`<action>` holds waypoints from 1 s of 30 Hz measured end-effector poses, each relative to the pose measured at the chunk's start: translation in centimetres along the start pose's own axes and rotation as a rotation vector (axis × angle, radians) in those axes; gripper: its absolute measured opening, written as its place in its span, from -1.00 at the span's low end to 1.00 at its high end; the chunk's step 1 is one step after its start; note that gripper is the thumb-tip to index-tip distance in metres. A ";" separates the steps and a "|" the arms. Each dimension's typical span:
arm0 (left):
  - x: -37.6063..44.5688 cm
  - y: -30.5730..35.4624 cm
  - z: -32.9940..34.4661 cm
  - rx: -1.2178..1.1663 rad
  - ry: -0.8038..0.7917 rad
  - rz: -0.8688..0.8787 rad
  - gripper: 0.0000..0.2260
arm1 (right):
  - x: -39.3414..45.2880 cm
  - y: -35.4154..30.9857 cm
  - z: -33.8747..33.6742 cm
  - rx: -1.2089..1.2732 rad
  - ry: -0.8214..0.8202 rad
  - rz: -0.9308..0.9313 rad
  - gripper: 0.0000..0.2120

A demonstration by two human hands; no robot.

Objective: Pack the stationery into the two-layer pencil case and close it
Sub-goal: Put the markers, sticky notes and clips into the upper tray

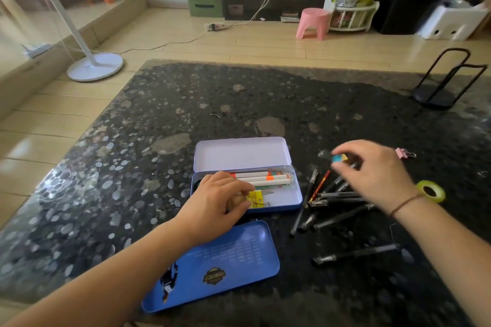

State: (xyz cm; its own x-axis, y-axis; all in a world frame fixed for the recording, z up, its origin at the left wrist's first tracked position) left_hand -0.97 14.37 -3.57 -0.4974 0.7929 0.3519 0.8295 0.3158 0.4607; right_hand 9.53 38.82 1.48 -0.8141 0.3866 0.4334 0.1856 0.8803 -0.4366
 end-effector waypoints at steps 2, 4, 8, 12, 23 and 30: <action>0.1 0.1 -0.1 -0.006 0.017 -0.014 -0.83 | -1.3 -5.6 3.1 0.120 -0.204 -0.146 -0.82; 0.1 0.2 0.0 0.004 0.008 -0.013 -0.83 | -2.4 -8.6 5.9 0.154 -0.341 -0.169 -0.86; 0.0 0.1 0.2 0.004 -0.006 -0.012 -0.81 | -3.0 -9.3 8.3 0.177 -0.384 -0.122 -0.86; 0.0 -0.1 0.3 -0.010 -0.007 -0.018 -0.81 | -3.6 -9.9 9.0 0.180 -0.395 -0.182 -0.80; 0.3 0.1 0.1 0.103 0.011 0.029 -0.56 | -1.7 -5.9 4.0 0.164 -0.162 -0.132 -0.82; 1.2 -0.4 1.1 0.247 -0.086 -0.060 -0.25 | 1.0 14.7 -1.1 -0.397 -0.255 0.445 -0.47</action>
State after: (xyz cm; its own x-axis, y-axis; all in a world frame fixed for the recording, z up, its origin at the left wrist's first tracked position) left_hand -1.64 15.79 -4.21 -0.5331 0.8068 0.2546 0.8411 0.4729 0.2625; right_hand 12.08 52.48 -3.62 -0.7088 0.7032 0.0559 0.6846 0.7048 -0.1857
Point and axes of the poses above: each hand's wrist, its own x-axis towards the middle knuckle, its own z-axis out of the palm, y = z × x, the point moved 8 cm from there along x, towards the middle knuckle, and after that the axes turned 6 degrees about y, right-handed, at the moved point
